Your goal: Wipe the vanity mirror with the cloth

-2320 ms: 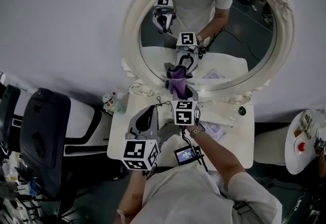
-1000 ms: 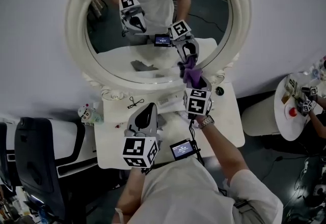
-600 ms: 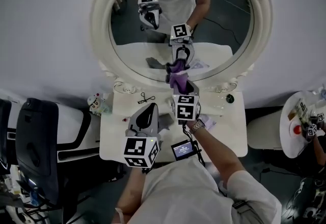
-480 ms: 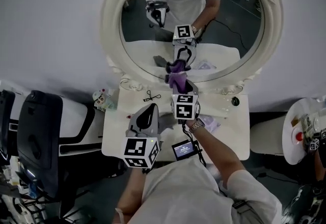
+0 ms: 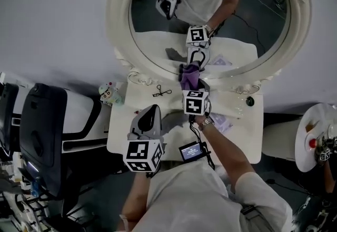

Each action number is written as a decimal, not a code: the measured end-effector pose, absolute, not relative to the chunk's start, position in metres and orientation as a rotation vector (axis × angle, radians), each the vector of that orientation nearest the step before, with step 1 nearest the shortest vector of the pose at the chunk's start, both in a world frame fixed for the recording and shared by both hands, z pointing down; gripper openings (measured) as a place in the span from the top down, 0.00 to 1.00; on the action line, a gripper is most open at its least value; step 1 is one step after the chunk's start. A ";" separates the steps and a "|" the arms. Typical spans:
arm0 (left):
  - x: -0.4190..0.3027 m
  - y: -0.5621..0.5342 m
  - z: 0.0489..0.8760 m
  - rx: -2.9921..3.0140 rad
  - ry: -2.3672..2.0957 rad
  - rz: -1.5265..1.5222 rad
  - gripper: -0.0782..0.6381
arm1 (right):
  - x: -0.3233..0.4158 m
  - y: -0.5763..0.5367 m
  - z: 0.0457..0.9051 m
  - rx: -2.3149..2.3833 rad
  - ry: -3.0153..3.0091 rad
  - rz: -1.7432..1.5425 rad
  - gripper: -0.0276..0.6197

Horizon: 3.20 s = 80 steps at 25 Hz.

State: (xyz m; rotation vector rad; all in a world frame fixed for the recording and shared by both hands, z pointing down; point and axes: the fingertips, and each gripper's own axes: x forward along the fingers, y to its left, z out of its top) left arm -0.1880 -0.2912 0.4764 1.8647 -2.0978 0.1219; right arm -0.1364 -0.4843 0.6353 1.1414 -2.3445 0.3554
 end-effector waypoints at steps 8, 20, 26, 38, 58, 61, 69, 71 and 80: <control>-0.137 -0.319 0.479 2.002 -1.971 0.148 0.89 | -0.055 -0.516 0.629 1.300 -2.264 0.350 0.71; -0.080 -0.320 0.476 2.070 -1.929 0.132 0.89 | 0.029 -0.529 0.573 1.466 -2.392 0.284 0.71; -0.073 -0.304 0.475 2.052 -1.973 0.115 0.89 | 0.055 -0.507 0.542 1.502 -2.484 0.168 0.71; -0.073 -0.230 0.452 2.273 -1.857 0.042 0.89 | 0.077 -0.364 0.451 1.540 -2.719 0.008 0.71; -0.126 0.041 0.486 2.349 -1.777 -0.123 0.89 | 0.065 -0.012 0.454 1.425 -2.844 0.412 0.71; -0.120 0.079 0.495 2.314 -1.848 -0.073 0.89 | 0.069 0.013 0.452 1.351 -2.867 0.342 0.71; -0.033 0.168 0.502 2.252 -1.879 -0.096 0.89 | 0.152 0.119 0.445 1.260 -2.977 0.371 0.71; 0.009 0.191 0.504 2.262 -1.824 -0.104 0.89 | 0.173 0.144 0.452 1.263 -2.979 0.408 0.71; 0.036 0.264 0.492 2.308 -1.873 0.011 0.89 | 0.213 0.226 0.469 1.317 -2.993 0.434 0.71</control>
